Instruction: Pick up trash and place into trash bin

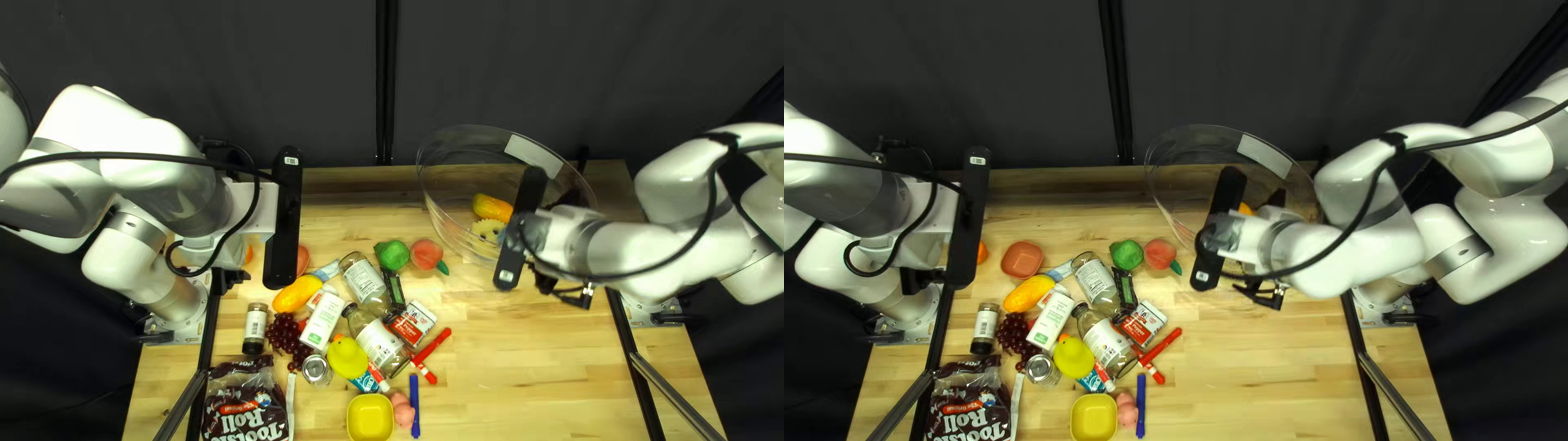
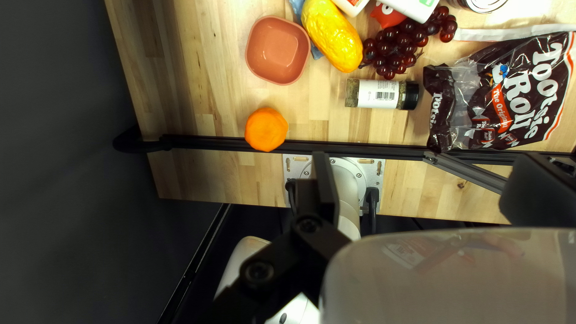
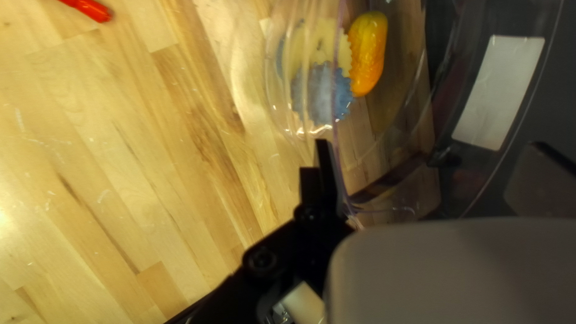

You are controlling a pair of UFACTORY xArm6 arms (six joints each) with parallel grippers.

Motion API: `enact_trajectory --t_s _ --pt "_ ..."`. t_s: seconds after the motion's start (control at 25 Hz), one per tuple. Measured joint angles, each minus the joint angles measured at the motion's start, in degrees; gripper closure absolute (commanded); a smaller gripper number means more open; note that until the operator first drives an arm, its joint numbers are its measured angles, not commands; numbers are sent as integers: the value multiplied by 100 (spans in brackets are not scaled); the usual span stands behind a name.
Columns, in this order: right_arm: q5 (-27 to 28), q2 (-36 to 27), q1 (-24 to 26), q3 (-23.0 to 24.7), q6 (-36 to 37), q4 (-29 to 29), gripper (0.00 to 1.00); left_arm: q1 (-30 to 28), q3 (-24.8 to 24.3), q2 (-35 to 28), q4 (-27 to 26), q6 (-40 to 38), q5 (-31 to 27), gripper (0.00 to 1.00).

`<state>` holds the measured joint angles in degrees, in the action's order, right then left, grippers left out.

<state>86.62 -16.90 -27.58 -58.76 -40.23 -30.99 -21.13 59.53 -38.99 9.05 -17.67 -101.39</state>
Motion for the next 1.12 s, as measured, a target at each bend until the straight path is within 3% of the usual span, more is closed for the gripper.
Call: enact_trajectory --t_s 0.48,1.12 --pt "-1734 1130 350 -118 1672 -9 0 0 0 0 0 0 0 0" --pt "-1780 1300 407 -251 1848 28 0 0 0 0 0 0 0 0"
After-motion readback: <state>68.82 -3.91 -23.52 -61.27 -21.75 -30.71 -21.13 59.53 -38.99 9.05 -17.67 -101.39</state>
